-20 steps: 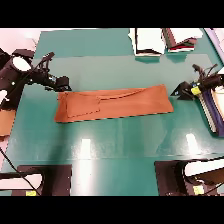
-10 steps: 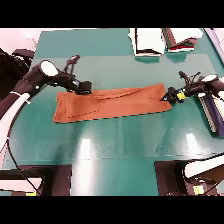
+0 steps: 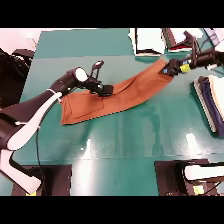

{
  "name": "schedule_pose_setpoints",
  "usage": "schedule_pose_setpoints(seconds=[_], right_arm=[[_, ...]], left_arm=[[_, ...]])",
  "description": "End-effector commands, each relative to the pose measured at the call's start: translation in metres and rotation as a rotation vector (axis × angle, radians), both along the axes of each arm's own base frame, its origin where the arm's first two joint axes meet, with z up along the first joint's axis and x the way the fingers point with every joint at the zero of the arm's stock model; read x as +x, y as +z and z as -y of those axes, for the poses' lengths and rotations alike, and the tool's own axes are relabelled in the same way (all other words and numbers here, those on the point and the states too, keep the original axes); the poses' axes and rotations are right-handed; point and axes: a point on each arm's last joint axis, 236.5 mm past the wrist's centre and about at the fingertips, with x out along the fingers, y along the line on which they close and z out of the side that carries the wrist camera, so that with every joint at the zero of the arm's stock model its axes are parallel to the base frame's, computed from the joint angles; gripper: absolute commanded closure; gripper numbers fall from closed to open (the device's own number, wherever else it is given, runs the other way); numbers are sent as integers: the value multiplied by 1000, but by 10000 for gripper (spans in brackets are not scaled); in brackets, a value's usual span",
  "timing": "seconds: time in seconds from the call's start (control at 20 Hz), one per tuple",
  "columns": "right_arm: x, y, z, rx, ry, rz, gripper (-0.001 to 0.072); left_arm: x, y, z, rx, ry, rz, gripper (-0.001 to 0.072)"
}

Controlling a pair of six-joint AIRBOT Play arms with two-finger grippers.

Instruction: Fold the shirts.

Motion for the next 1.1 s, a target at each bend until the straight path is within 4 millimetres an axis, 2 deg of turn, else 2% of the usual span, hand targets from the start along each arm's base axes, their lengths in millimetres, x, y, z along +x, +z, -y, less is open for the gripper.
schedule_pose_setpoints(seconds=[0.0,0.2,0.4,0.5,0.6,0.7,0.8,0.9,1.05], right_arm=[[-6,64,-52,14,73,103,695],[-14,97,-103,29,179,162,696],[-18,106,-139,47,237,167,696],[-21,107,-154,52,269,177,696],[-27,108,-170,56,302,182,695],[-35,106,-192,72,347,179,695],[-47,105,-228,134,403,166,695],[-64,102,-281,228,479,169,695],[-96,80,-380,338,580,214,675]], left_arm=[[3,-18,28,-24,-15,-18,686],[3,-22,31,-28,-13,-22,686],[0,-24,29,-18,-23,-36,685],[0,-20,20,-15,-21,-55,685],[13,0,-4,-20,11,-39,686],[34,41,-47,-11,65,35,685],[52,96,-105,15,138,141,685],[58,158,-168,53,212,276,685],[47,245,-255,120,366,472,685]])
